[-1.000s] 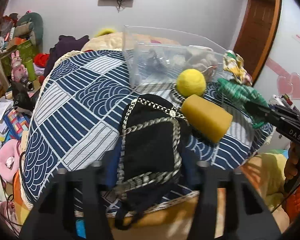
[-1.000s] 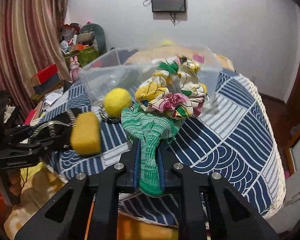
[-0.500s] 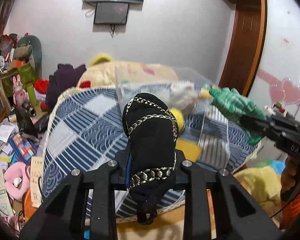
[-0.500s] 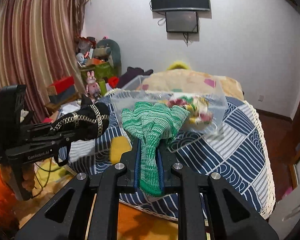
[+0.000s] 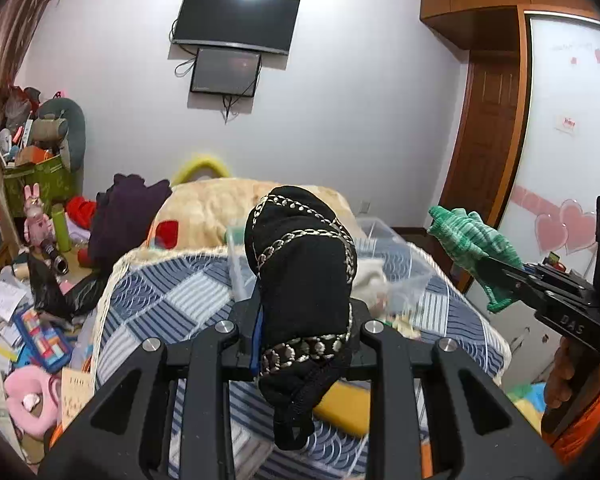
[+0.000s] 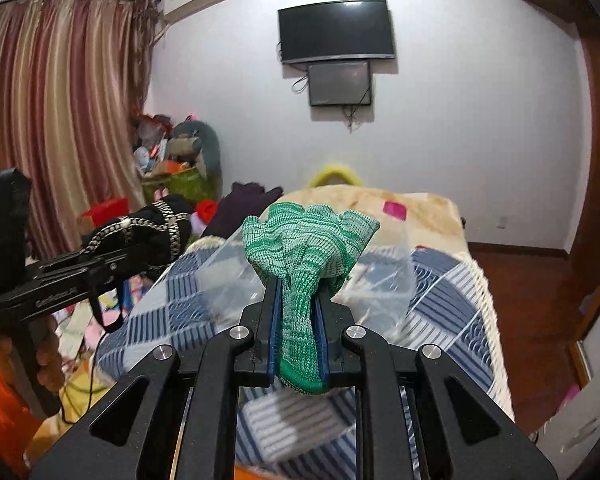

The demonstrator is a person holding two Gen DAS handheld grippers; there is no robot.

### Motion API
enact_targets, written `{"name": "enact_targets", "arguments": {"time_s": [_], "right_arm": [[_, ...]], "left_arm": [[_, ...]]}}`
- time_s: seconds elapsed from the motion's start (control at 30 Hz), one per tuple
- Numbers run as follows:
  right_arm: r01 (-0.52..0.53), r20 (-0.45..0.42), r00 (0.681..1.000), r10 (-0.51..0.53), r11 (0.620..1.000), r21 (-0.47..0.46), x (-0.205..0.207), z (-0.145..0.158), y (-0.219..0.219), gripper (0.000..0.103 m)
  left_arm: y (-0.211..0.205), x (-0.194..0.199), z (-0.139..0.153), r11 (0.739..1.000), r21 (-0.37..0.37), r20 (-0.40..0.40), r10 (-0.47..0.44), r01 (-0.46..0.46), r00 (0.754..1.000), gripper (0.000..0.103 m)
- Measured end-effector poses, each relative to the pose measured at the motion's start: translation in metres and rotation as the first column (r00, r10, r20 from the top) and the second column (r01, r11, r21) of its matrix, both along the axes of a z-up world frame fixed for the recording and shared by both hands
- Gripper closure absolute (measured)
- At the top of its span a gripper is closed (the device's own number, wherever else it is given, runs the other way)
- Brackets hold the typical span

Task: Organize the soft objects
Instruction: 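Drop the black bag and green glove into the clear box with both tools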

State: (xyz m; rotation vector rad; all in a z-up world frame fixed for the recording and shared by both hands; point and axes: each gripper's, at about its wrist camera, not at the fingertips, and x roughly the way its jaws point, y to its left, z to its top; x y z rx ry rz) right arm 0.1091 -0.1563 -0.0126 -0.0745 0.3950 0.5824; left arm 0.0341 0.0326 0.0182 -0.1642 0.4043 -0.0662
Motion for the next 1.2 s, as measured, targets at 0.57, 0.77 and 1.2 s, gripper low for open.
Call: {"name": "enact_targets", "arguments": {"time_s": [0.57, 0.77, 1.2], "right_arm": [[0.103, -0.011, 0.995, -0.104, 0.994, -0.033, 0.083, 0.012, 0.024, 0.089], [0.105, -0.057, 0.992, -0.11, 0.991, -0.085, 0.105, -0.009, 0.033, 0.089], [0.079, -0.141, 0.985, -0.099, 0.987, -0.143, 0.124, -0.036, 0.042, 0.088]], "left_arm": [[-0.008, 0.099, 0.0, 1.0, -0.001, -0.072, -0.004, 0.004, 0.997, 0.076], [-0.005, 0.129, -0.022, 1.0, 0.009, -0.128, 0.001, 0.001, 0.992, 0.075], [-0.002, 0.169, -0.066, 0.999, 0.013, -0.254, -0.027, 0.031, 0.967, 0.073]]}}
